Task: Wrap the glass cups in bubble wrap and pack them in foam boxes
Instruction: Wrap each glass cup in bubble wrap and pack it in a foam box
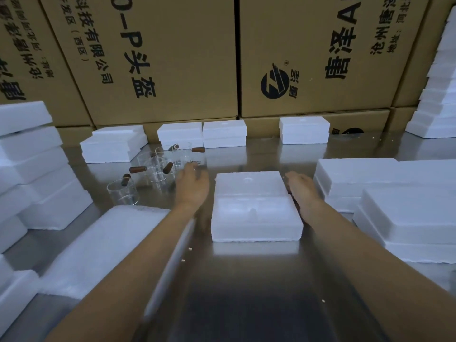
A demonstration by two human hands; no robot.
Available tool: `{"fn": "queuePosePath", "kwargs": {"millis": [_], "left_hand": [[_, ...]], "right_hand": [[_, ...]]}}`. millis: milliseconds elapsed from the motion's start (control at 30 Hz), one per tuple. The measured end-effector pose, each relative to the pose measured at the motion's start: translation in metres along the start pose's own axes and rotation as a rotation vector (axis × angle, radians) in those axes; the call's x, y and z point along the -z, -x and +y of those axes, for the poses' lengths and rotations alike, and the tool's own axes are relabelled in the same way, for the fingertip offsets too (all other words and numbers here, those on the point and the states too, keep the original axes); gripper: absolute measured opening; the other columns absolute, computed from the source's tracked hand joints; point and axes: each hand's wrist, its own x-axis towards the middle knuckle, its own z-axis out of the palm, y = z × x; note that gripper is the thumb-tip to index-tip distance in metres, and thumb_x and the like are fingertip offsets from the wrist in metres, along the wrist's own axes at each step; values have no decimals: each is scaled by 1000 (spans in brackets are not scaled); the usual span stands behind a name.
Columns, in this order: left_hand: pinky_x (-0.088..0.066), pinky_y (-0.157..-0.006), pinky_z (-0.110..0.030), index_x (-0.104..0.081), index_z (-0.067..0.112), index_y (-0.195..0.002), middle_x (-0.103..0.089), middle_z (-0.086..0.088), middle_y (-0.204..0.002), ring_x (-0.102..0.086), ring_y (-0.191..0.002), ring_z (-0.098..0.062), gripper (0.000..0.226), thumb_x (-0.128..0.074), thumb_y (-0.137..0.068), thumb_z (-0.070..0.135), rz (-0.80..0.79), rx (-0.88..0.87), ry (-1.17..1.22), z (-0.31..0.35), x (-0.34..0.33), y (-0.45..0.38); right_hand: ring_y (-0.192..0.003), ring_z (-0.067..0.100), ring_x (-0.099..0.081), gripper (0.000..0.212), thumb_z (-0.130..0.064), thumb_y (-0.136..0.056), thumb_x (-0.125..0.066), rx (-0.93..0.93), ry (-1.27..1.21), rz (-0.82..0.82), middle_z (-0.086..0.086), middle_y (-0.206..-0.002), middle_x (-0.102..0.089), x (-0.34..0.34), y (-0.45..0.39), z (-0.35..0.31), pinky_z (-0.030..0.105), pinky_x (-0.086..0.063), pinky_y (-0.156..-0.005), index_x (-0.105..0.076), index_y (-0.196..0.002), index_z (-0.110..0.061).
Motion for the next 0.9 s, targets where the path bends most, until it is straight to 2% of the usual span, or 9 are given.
{"fn": "queuePosePath", "kwargs": {"millis": [67,133,233,333,433,567,633,800,900], "left_hand": [[-37,-111,-50,-48,11,-140,-45,-18,-142,-45,-131,-37,45,-52,-100,32,151,-27,-320,-19,26,-15],[-31,-113,-53,-46,10,-140,-43,-21,-143,-38,-134,-40,56,-57,-95,41,266,13,-696,-38,54,-30],[-27,-114,-54,-35,12,-145,-29,-22,-151,-27,-141,-42,75,-62,-89,55,217,257,-830,-62,85,-42],[-37,-106,-55,-35,8,-141,-28,-24,-147,-30,-135,-46,65,-69,-91,32,166,320,-698,-78,98,-43],[-38,-104,-56,-38,8,-138,-31,-24,-139,-32,-129,-46,60,-71,-88,14,199,201,-648,-75,98,-36],[-41,-108,-51,-37,11,-144,-30,-21,-141,-39,-128,-42,75,-79,-82,10,239,-73,-420,-44,94,-19],[-48,-104,-45,-38,17,-142,-32,-15,-141,-49,-123,-36,77,-83,-79,10,229,-146,-217,-20,90,-7],[-54,-86,-32,-44,38,-127,-55,0,-123,-60,-102,-12,82,-95,-64,23,54,-78,401,35,80,49],[-53,-93,-38,-51,39,-127,-62,2,-123,-64,-110,-18,87,-94,-52,33,-136,-16,644,52,73,93]], "right_hand": [[-99,31,-63,23,-31,-99,-47,-33,-30,14,14,-102,-64,7,-8,7,45,-52,-95,-61,-95,-14],[-93,27,-60,21,-28,-99,-48,-43,-93,4,11,-96,-60,10,-15,10,44,-49,-101,-60,-88,-15],[-90,24,-58,20,-24,-97,-50,-44,-112,-17,12,-94,-60,11,-18,10,42,-49,-102,-62,-85,-14],[-103,27,-65,22,-28,-95,-52,-39,-78,-23,9,-108,-70,9,-16,14,45,-51,-101,-68,-100,-15],[-102,23,-66,22,-29,-94,-52,4,-7,-2,3,-108,-71,9,-11,15,40,-54,-94,-69,-106,-21],[-100,22,-64,20,-27,-94,-52,43,22,34,-1,-106,-70,10,0,14,33,-52,-82,-69,-104,-25],[-102,24,-64,18,-25,-95,-52,40,-2,23,1,-108,-69,12,7,13,34,-53,-84,-68,-103,-24],[-111,25,-61,13,-28,-98,-53,-46,-111,-31,7,-119,-66,21,28,12,45,-48,-104,-63,-103,-21],[-109,19,-59,12,-29,-101,-48,70,-31,2,-1,-112,-64,27,53,13,34,-49,-95,-58,-96,-25]]}}
